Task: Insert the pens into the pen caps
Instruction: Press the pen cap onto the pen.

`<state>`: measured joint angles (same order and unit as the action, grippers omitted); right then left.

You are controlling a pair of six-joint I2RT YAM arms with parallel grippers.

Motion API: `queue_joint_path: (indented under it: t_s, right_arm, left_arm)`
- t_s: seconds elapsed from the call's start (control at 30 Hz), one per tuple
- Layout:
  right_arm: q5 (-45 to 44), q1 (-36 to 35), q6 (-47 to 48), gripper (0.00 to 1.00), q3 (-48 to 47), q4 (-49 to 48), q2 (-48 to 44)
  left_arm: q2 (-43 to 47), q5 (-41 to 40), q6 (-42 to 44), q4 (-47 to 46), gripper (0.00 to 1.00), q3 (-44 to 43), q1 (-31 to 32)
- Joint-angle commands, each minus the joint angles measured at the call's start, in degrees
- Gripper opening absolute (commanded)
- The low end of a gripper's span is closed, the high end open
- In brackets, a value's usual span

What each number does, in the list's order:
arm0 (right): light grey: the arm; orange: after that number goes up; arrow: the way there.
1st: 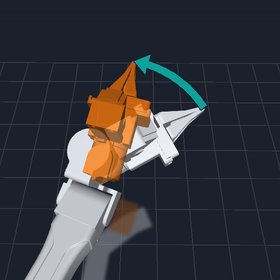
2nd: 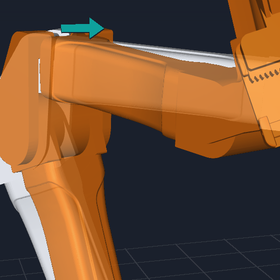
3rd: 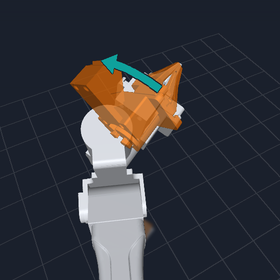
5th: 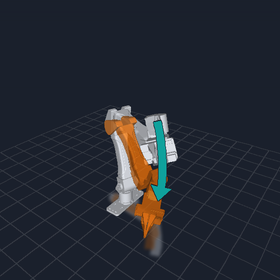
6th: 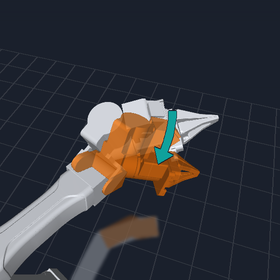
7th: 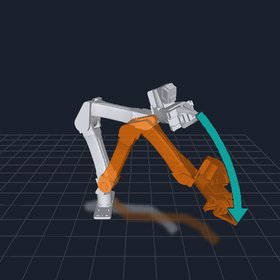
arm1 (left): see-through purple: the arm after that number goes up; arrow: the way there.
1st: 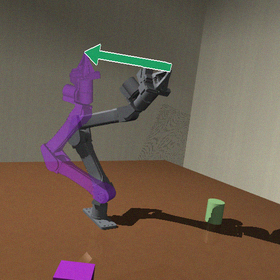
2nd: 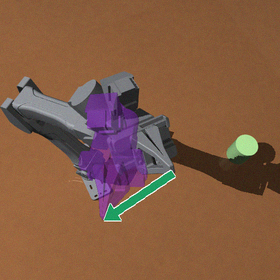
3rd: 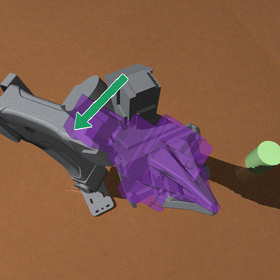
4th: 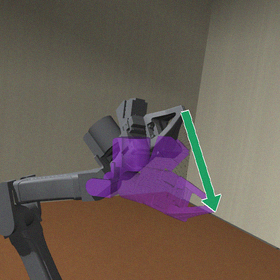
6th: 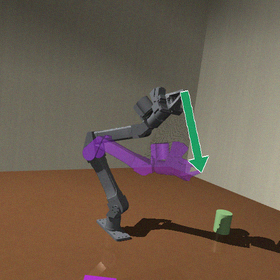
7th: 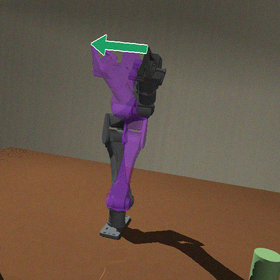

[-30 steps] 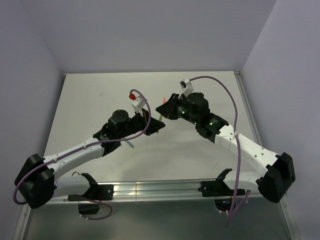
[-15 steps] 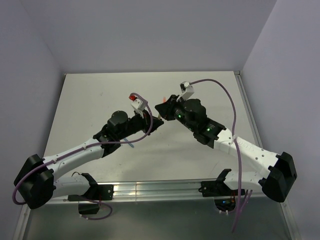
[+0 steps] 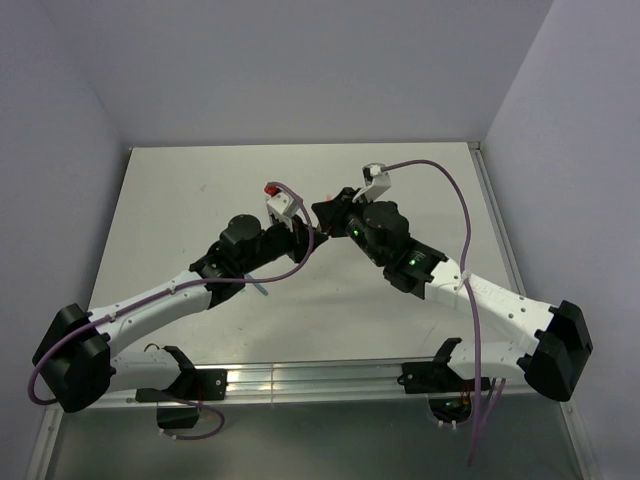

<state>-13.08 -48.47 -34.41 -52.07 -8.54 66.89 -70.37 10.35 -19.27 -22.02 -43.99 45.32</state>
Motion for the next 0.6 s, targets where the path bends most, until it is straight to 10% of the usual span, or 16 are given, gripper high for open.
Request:
queue_joint_path:
  t_s: [0.0, 0.57]
  right_arm:
    - [23.1, -12.1, -6.6, 0.0, 2.6, 10.1, 2.5]
    - [14.8, -13.1, -4.8, 0.0, -2.1, 19.1, 4.6]
  left_arm:
    - [-1.0, -15.6, 1.6, -20.4, 0.0, -10.6, -2.5]
    - [0.2, -10.8, -0.4, -16.8, 0.0, -10.8, -4.0]
